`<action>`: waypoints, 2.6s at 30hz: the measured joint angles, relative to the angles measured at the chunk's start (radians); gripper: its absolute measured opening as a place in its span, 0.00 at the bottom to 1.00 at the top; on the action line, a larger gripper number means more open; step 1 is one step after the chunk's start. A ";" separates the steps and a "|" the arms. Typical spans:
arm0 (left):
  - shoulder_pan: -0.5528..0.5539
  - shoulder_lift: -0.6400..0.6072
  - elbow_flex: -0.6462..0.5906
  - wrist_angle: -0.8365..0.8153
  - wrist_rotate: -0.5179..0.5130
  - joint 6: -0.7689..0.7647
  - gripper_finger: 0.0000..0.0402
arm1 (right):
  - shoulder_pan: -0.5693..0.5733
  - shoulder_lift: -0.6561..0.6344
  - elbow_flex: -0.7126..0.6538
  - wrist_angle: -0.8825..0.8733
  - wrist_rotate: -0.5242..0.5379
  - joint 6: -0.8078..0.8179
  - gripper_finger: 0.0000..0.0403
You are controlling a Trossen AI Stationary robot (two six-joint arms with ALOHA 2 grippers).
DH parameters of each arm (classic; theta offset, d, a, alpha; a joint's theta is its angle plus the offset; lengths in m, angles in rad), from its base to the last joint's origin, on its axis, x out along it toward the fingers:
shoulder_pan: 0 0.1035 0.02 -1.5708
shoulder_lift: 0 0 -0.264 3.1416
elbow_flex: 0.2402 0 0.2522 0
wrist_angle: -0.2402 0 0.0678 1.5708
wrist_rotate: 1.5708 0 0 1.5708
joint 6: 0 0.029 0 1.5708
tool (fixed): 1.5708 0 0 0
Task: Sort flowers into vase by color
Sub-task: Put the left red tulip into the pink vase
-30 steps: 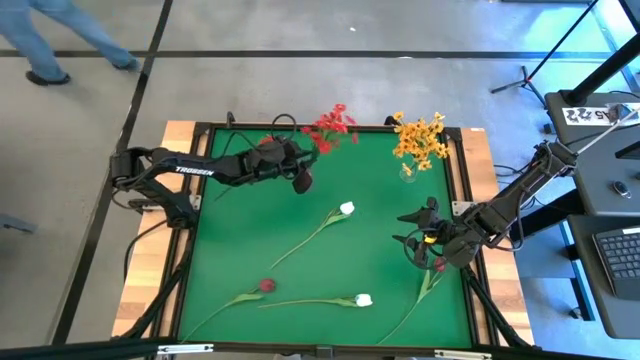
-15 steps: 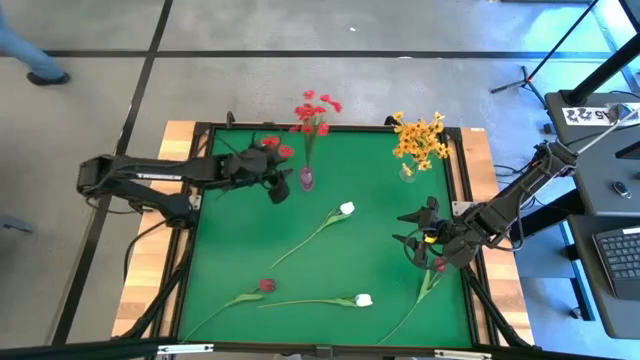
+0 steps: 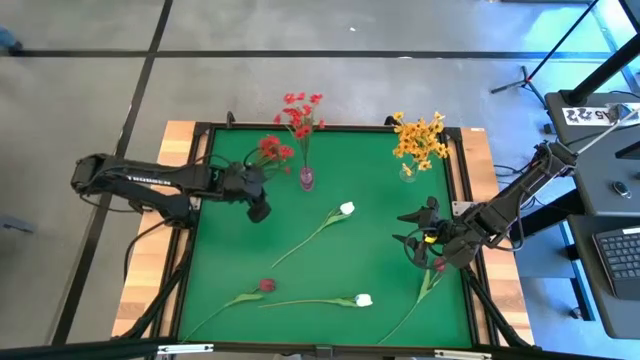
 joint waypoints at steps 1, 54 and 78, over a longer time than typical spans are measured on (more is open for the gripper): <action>-0.021 0.000 0.000 -0.012 0.002 -0.011 0.42 | 0.000 0.000 0.000 0.000 0.000 0.000 0.63; -0.930 0.476 0.064 0.144 0.447 -1.030 0.42 | 0.000 0.000 0.000 0.001 0.000 0.010 0.63; -0.909 0.476 0.064 0.110 0.439 -1.022 0.25 | 0.000 0.000 0.000 0.001 0.000 0.010 0.63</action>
